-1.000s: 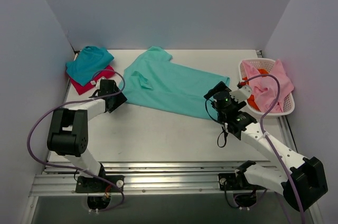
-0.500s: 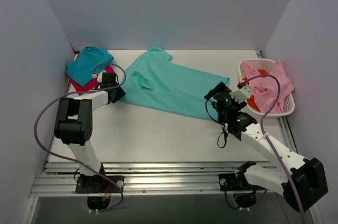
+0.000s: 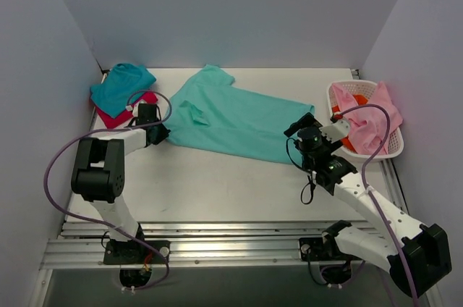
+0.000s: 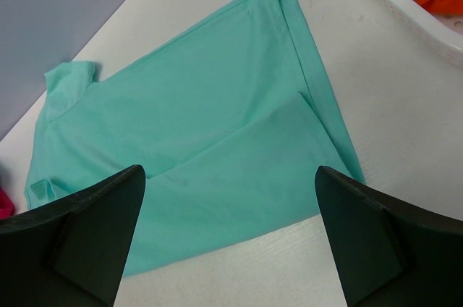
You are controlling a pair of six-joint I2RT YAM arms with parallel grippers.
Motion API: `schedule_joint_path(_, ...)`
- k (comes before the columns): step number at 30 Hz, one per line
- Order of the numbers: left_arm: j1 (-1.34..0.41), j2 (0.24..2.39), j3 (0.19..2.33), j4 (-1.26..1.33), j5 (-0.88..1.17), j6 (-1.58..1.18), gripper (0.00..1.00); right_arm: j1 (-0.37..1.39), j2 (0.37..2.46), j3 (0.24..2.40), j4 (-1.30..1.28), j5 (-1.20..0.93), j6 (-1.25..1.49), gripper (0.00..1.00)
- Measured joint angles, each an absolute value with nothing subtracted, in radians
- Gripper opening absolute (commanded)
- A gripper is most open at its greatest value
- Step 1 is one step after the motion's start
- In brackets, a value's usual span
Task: Fold and stack the t-shirts
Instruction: Fold the tshirt
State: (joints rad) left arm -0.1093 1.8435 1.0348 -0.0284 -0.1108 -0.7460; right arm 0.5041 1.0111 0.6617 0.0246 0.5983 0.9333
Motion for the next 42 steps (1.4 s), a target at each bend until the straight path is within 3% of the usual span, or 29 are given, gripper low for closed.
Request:
schedule_joint_path(9,-0.124,1.389,0.712,-0.078,-0.101,-0.756,0.02,0.503,0.939,0.662,-0.017,0.599,0.933,1.00)
schedule_joint_path(11,-0.141,1.246,0.647,-0.091,-0.097,-0.765,0.08,0.503,0.929,0.661,-0.029,0.599,0.934,1.00)
schedule_joint_path(13,-0.159,1.163,0.617,-0.115,-0.096,-0.768,0.26,0.504,0.922,0.659,-0.037,0.599,0.935,1.00)
schedule_joint_path(14,-0.167,1.117,0.604,-0.134,-0.095,-0.769,0.55,0.504,0.918,0.656,-0.040,0.598,0.937,1.00)
schedule_joint_path(17,-0.177,1.021,0.588,-0.186,-0.083,-0.772,0.85,0.504,0.908,0.650,-0.053,0.598,0.939,1.00)
schedule_joint_path(26,-0.184,0.890,0.598,-0.338,-0.075,-0.762,0.90,0.504,0.891,0.650,-0.073,0.598,0.939,1.00)
schedule_joint_path(30,-0.181,0.965,0.679,-0.320,-0.103,-0.720,0.90,0.504,0.909,0.648,0.002,0.592,0.905,1.00)
schedule_joint_path(36,-0.144,1.372,0.946,-0.170,-0.101,-0.641,0.90,0.455,1.154,0.729,0.156,0.509,0.812,1.00)
schedule_joint_path(42,-0.111,1.892,1.407,-0.092,-0.004,-0.528,0.89,0.411,1.357,0.802,0.285,0.388,0.786,1.00)
